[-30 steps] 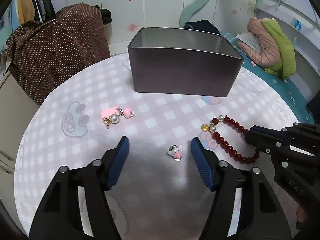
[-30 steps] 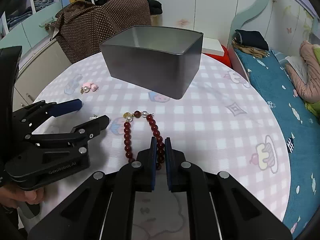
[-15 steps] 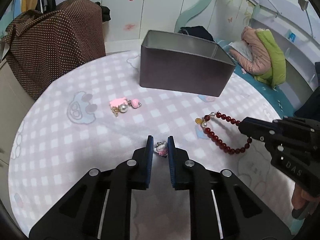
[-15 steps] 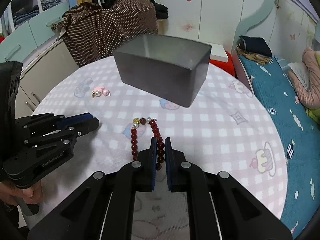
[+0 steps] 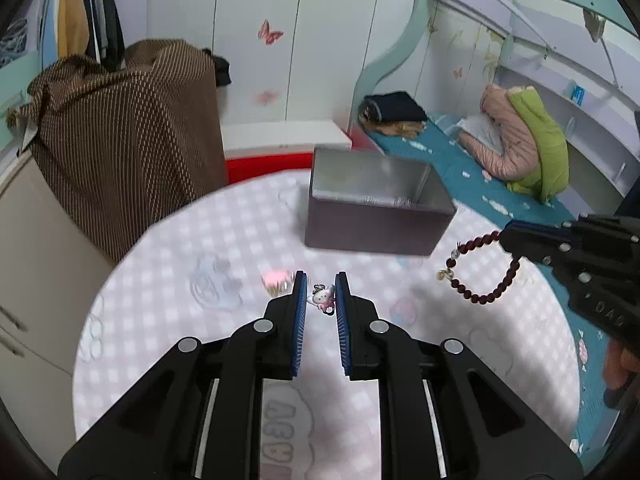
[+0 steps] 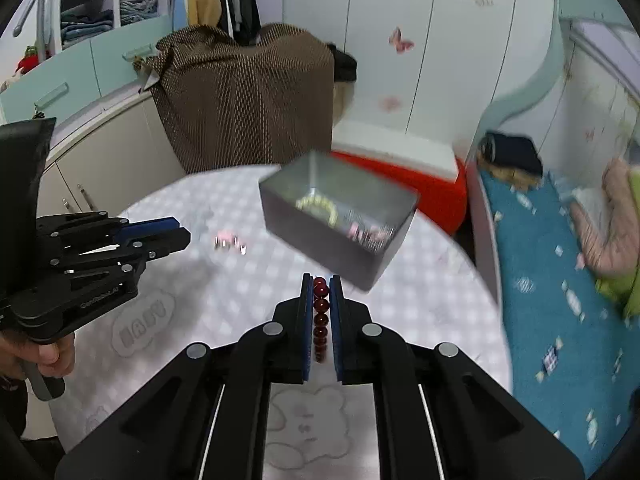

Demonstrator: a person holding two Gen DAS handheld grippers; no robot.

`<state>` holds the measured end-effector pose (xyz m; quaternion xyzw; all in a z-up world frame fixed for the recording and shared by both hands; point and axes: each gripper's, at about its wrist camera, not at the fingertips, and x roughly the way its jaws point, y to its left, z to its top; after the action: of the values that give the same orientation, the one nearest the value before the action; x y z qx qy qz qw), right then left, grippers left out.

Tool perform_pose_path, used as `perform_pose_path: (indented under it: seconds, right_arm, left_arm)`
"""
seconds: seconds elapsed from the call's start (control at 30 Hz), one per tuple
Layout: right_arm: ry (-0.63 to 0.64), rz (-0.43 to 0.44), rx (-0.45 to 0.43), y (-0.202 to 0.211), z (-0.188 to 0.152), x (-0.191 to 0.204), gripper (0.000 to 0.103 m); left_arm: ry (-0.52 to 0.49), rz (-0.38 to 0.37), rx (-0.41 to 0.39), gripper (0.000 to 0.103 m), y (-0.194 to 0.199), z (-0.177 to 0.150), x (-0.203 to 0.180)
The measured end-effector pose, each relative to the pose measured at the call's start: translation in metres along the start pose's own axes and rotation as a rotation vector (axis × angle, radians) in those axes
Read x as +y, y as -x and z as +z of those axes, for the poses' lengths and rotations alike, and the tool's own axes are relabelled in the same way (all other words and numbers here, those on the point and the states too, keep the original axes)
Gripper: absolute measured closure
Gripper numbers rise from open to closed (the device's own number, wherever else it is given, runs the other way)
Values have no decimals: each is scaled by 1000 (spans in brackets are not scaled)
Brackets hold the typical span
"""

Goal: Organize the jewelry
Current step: 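Carry the bracelet and pink charm into the tin box and open both grippers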

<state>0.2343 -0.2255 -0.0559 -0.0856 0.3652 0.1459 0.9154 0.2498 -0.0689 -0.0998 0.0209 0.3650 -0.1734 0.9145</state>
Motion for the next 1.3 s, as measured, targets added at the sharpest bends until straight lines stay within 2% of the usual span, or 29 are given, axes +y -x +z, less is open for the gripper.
perform_pose_path:
  seconds: [0.3,0.5,0.8,1.1,1.13,1.17,1.2,1.23,1.3]
  right_arm:
    - [40,-43,-130,25,58,-13,96]
    - [53,-47,-146,14,84,-20,96]
    - [7,-27,-111,-11,97,-38,96]
    - [-24,-14,-62,-31,95,-47,96]
    - [-29,-13,-58,-33,96,-48,96]
    - [-37,-8,-52,-36,96,-50,96]
    - [-46,-2,-47,-38,95,-52,96]
    - [-55,1,-46,-40,95,-54,96]
    - [-73,12,-40,-43,94,-58,96]
  left_arm:
    - [-37,-23,-96,88,12,60,-3]
    - [-38,-69,-120,88,6,101,-10]
    - [-6,-144,-55,88,-38,145,-14]
    - [-12,-148,22,88,-80,152,-19]
    - [-11,-144,26,83,-82,152,-19]
    - [-5,-137,25,70,-85,153,-18]
    - [4,-122,20,61,-86,152,-15]
    - [10,-108,12,45,-85,152,-13]
    - [9,-77,-2,38,-84,150,-10]
